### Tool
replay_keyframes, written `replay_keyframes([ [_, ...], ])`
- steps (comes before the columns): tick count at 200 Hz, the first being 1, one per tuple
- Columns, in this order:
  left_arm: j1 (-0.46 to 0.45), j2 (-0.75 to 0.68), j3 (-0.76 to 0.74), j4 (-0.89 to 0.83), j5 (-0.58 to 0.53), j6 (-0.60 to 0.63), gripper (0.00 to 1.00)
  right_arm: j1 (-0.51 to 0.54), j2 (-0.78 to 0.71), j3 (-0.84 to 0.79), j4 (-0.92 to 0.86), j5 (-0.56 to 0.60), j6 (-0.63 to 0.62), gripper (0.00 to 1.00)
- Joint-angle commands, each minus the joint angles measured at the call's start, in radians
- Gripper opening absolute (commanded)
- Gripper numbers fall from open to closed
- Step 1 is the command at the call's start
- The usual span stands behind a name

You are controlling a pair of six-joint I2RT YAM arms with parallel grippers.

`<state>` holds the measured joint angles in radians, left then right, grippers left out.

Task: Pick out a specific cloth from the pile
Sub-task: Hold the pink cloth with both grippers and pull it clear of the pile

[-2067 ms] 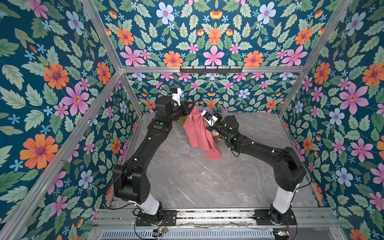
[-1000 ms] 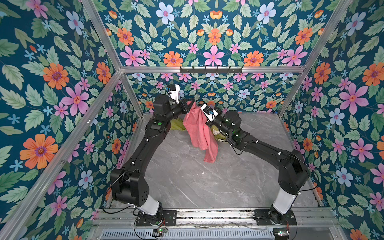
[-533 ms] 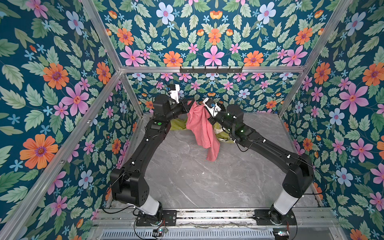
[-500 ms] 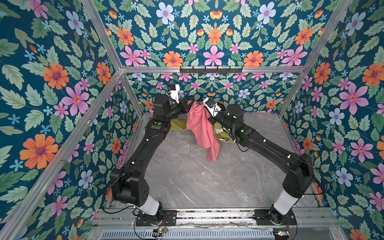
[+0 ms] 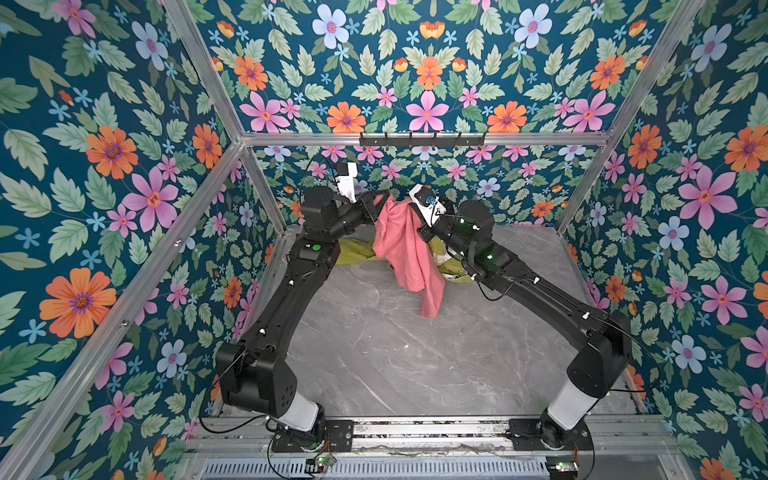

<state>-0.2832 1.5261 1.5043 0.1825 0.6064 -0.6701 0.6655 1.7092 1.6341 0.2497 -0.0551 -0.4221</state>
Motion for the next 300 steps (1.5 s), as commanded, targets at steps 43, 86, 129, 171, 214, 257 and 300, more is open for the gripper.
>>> replay_keyframes([
  [43,-0.001,-0.018,0.023,0.043,0.003,0.012,0.0,0.001,-0.019,0.05,0.079,-0.029,0.022,0.0],
  [86,-0.004,-0.048,0.022,0.038,0.001,0.013,0.0,0.002,-0.039,0.047,0.077,-0.051,0.05,0.0],
  [129,-0.02,-0.085,0.017,0.029,-0.007,0.02,0.0,0.014,-0.093,0.024,0.078,-0.067,0.069,0.0],
  [171,-0.043,-0.126,0.0,0.009,-0.02,0.029,0.0,0.041,-0.149,-0.021,0.082,-0.071,0.086,0.0],
  [214,-0.076,-0.178,-0.025,-0.007,-0.043,0.033,0.0,0.07,-0.206,-0.073,0.086,-0.06,0.094,0.0],
  [257,-0.126,-0.232,-0.039,-0.041,-0.072,0.04,0.0,0.094,-0.268,-0.116,0.083,-0.057,0.104,0.0],
  [300,-0.186,-0.291,-0.061,-0.077,-0.115,0.047,0.0,0.126,-0.341,-0.166,0.07,-0.052,0.105,0.0],
])
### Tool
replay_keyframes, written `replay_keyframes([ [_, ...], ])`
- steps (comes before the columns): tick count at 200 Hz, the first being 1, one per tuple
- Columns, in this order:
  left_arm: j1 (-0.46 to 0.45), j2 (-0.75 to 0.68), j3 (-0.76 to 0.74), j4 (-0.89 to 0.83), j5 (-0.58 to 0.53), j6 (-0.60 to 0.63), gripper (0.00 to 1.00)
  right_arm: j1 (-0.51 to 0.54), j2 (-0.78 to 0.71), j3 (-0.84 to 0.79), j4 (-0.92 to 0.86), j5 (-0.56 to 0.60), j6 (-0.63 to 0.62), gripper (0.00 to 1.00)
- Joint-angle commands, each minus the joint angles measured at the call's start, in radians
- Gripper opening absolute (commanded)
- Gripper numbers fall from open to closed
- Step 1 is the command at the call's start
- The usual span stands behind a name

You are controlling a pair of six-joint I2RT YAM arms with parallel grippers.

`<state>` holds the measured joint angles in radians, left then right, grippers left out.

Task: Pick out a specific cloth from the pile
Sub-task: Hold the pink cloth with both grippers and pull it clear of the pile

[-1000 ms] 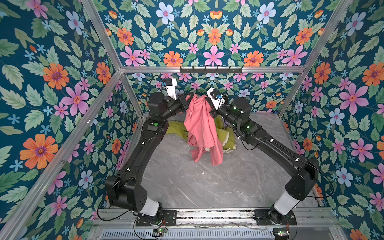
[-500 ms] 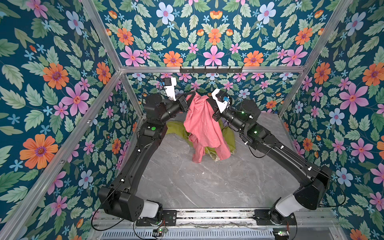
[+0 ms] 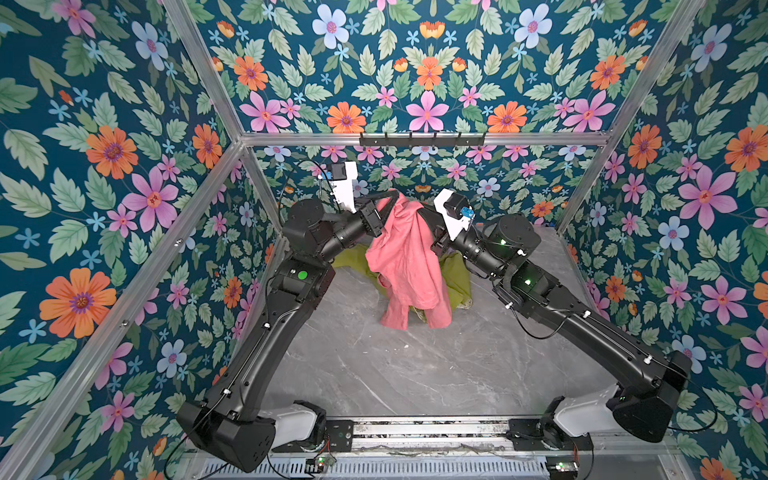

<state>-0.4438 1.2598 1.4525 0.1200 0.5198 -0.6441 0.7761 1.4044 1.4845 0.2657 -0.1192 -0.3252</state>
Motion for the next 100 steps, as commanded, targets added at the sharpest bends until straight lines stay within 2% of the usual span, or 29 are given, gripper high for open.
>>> replay_keyframes([
  [1,-0.026,-0.027,-0.01,-0.016,-0.029,0.021,0.0,0.016,-0.039,-0.018,0.053,0.012,0.008,0.0],
  [58,-0.118,-0.106,-0.062,-0.056,-0.095,0.017,0.0,0.074,-0.158,-0.089,-0.011,0.021,0.02,0.0],
  [100,-0.222,-0.148,-0.102,-0.072,-0.149,0.001,0.0,0.118,-0.271,-0.147,-0.076,0.033,0.036,0.0],
])
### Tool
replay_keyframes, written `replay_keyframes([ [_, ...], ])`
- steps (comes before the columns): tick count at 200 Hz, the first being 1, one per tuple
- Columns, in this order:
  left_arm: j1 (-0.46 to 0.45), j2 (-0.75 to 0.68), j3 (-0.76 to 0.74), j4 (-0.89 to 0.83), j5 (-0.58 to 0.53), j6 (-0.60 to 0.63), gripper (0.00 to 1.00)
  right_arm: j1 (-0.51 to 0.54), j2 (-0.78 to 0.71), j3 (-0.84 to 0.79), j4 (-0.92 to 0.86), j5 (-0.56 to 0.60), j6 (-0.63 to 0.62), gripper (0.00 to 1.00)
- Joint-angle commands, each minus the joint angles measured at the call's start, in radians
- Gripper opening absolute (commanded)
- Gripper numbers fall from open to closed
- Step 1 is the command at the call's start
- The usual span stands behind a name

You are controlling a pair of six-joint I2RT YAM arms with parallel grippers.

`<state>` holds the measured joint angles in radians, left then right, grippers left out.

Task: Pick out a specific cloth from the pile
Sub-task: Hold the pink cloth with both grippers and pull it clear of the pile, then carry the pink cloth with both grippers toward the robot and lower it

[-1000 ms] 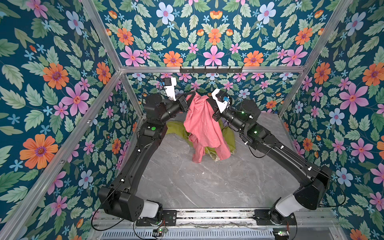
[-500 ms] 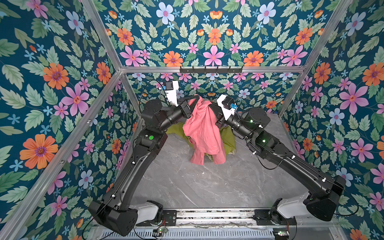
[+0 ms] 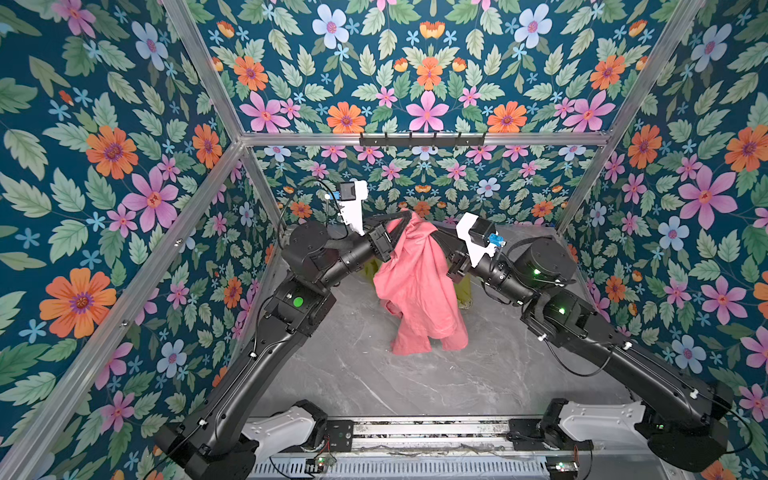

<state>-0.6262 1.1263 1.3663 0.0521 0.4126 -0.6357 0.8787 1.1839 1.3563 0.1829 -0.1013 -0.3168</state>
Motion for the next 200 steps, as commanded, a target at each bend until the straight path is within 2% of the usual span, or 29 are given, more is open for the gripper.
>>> replay_keyframes([
  [1,-0.041,-0.015,-0.016,-0.004,-0.043,-0.008,0.0,0.017,-0.053,-0.02,0.006,0.015,0.029,0.0],
  [42,-0.134,-0.041,-0.082,-0.02,-0.087,-0.03,0.0,0.023,-0.157,-0.087,-0.061,0.021,0.074,0.0],
  [77,-0.183,-0.064,-0.197,-0.018,-0.115,-0.062,0.0,0.023,-0.24,-0.176,-0.135,0.08,0.082,0.0],
  [152,-0.201,-0.074,-0.419,-0.013,-0.115,-0.126,0.0,0.023,-0.358,-0.357,-0.239,0.201,0.092,0.0],
  [200,-0.201,-0.103,-0.541,-0.069,-0.115,-0.15,0.0,0.023,-0.41,-0.462,-0.306,0.25,0.117,0.0],
])
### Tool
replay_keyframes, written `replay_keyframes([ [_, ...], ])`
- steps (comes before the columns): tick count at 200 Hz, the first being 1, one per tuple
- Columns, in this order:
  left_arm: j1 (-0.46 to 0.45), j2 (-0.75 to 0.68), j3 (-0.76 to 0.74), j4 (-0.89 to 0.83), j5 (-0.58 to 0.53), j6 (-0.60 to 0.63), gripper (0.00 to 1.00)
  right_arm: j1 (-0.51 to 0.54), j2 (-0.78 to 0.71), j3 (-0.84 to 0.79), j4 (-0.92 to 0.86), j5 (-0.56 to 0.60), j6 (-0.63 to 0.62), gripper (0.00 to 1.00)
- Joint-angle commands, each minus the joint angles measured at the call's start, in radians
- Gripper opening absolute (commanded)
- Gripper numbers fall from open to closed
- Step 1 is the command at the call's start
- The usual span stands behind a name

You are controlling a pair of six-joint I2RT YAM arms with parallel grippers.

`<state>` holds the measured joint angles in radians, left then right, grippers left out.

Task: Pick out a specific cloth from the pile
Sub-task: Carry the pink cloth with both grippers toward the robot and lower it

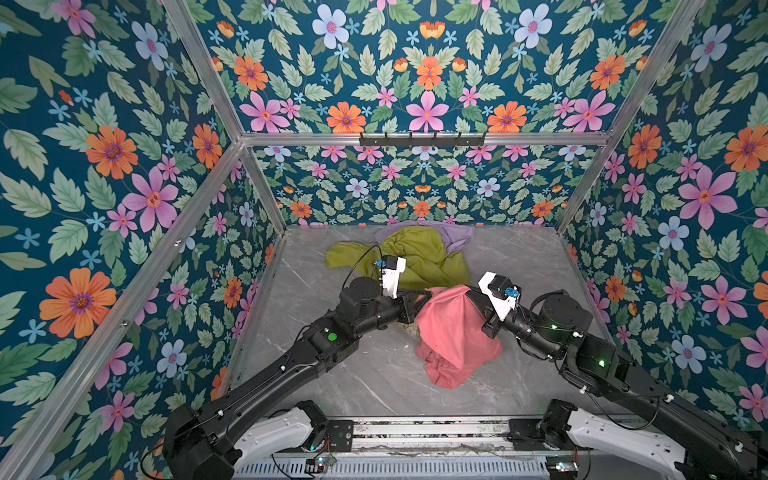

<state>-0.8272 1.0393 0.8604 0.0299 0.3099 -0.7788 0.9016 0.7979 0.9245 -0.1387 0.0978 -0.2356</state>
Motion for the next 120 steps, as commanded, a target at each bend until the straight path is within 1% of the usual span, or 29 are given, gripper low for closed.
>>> replay_keyframes([
  [1,0.0,-0.017,-0.036,-0.05,-0.013,-0.006,0.0,0.0,-0.025,-0.033,0.013,0.052,0.038,0.0],
  [53,0.0,-0.081,-0.134,-0.163,-0.043,0.006,0.0,0.0,-0.089,-0.149,-0.031,0.07,0.147,0.0],
  [87,0.002,-0.107,-0.204,-0.193,-0.061,-0.001,0.0,0.0,-0.116,-0.225,-0.034,0.108,0.214,0.0],
  [120,0.002,-0.127,-0.251,-0.238,-0.078,-0.003,0.0,0.0,-0.129,-0.258,-0.067,0.162,0.262,0.0],
])
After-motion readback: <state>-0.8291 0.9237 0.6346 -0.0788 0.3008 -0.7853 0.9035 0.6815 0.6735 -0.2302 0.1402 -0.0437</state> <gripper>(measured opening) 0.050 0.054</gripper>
